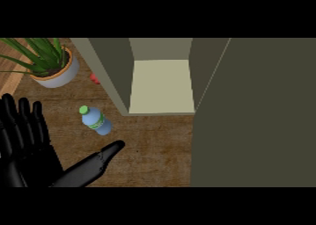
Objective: Pick up the bottled water, place it into the cabinet and close the cabinet
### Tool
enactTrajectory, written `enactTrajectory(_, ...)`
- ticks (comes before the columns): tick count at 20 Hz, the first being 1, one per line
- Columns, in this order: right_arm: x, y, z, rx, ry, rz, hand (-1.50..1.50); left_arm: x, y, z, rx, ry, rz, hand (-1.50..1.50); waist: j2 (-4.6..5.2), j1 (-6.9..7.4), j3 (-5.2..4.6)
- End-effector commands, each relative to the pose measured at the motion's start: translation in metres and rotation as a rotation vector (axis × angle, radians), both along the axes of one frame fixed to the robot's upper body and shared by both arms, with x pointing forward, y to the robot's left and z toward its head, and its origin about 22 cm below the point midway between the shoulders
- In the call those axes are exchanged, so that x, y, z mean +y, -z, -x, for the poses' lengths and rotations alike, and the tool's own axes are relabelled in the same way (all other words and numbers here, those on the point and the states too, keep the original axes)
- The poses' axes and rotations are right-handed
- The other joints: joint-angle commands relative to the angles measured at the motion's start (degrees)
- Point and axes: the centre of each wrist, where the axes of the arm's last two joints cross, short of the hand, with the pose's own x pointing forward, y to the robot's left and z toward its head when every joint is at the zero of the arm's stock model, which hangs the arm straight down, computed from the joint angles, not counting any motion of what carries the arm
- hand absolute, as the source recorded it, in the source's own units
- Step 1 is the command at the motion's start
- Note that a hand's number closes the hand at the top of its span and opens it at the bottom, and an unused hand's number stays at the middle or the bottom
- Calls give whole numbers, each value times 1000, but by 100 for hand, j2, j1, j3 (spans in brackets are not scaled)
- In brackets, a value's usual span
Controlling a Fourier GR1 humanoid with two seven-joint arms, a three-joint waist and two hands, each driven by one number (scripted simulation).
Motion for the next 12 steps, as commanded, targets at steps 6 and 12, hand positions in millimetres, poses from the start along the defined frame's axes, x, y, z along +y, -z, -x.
enactTrajectory(6,-7,-15,40,-13,-21,-18,-150,-35,3,17,6,-33,17,-150,14,31,1)
enactTrajectory(12,-12,-15,53,-10,-27,-10,-150,-40,-3,16,24,-35,22,-150,21,15,2)
